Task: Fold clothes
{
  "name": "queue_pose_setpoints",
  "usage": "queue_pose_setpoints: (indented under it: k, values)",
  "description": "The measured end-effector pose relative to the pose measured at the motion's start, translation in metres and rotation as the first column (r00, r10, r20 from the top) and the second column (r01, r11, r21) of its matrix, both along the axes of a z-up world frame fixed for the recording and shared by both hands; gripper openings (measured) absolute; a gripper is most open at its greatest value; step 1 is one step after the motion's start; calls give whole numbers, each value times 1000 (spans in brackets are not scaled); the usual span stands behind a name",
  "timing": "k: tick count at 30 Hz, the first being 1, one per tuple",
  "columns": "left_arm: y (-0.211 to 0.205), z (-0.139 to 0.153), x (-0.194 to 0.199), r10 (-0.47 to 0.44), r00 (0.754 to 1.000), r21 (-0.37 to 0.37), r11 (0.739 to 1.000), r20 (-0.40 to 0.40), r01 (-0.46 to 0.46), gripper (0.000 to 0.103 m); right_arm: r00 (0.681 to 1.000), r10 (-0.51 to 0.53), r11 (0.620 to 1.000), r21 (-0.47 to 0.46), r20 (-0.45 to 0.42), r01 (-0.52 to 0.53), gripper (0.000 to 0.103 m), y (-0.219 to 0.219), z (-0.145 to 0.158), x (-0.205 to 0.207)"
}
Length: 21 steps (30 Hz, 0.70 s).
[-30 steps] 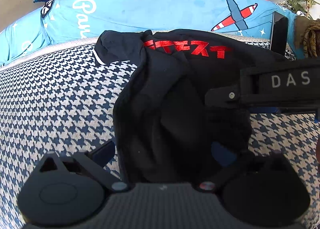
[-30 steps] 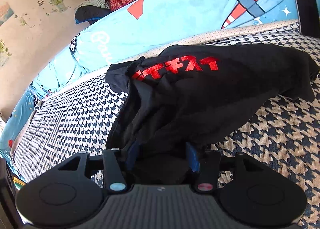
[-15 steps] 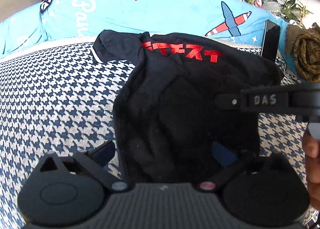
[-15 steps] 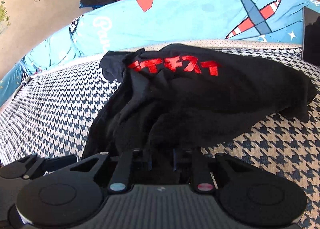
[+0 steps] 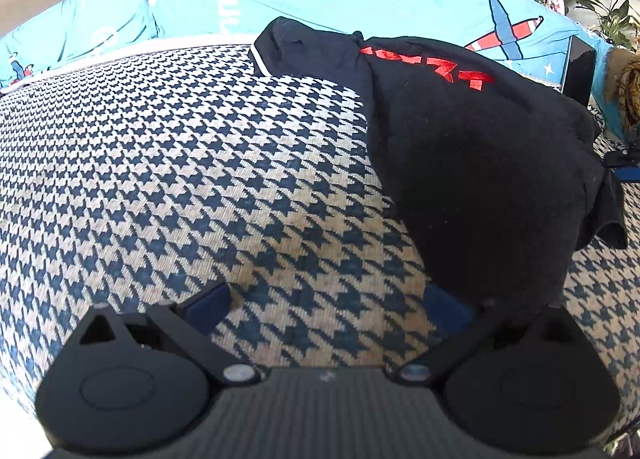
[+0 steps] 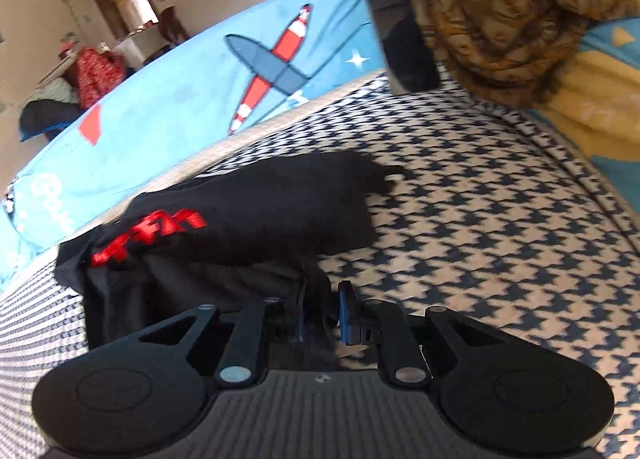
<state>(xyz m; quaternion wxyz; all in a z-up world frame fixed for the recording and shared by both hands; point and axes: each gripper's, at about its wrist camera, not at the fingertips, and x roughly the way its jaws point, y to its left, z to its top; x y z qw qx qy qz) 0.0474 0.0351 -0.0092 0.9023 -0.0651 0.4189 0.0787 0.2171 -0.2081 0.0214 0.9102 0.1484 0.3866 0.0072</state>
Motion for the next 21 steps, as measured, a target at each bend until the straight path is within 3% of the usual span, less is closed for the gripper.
queue_pose_setpoints:
  k: [5,9,13,17,21]
  values:
    - [-4,-3,-11,1,1000,35,999,17,-2,103,996,-83,993,-83,39,86,20,-25,6,-12]
    - [-7,-3,-15,9,1000,30,1000,20,-10,103,998,55,998,-24,37,-54,20,-11,7,-34]
    - [-4,-1,-18,26,999,6,1000,29,-26,103,977,208,978,-10,38,-208,20,21,3,-56]
    - [6,7,-19,66,997,-27,998,39,-65,103,940,338,941,2,34,-339,21,50,-7,-79]
    - [13,21,-15,67,997,-6,998,37,-67,103,882,471,882,-44,26,-469,21,85,-18,-99]
